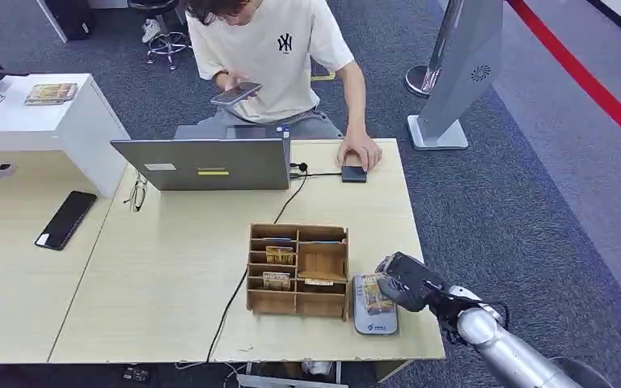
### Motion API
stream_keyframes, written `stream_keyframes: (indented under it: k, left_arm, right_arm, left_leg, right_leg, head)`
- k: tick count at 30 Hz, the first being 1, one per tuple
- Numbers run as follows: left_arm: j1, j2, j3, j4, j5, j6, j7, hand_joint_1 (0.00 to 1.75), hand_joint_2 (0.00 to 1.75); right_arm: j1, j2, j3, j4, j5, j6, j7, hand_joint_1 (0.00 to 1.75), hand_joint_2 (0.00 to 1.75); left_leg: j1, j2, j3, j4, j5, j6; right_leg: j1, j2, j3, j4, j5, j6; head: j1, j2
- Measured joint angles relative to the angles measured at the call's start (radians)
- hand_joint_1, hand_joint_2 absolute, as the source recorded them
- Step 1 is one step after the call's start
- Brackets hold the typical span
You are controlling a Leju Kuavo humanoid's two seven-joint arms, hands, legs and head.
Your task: Pass the card to the sensor for recognition and then transmit it.
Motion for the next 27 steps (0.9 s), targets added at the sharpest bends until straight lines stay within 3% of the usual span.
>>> stream_keyframes:
  k: [27]
  left_arm:
    - [0.000, 0.000, 0.000, 0.000, -0.002, 0.000, 0.002, 0.00, 0.00]
  right_arm:
    - [-0.006, 0.003, 0.000, 0.017, 0.000, 0.000, 0.000, 1.75, 1.75]
  left_leg:
    - [0.000, 0.000, 0.000, 0.000, 0.000, 0.000]
  right_leg:
    - [0.000, 0.000, 0.000, 0.000, 0.000, 0.000]
  head:
    - [0.000, 0.000]
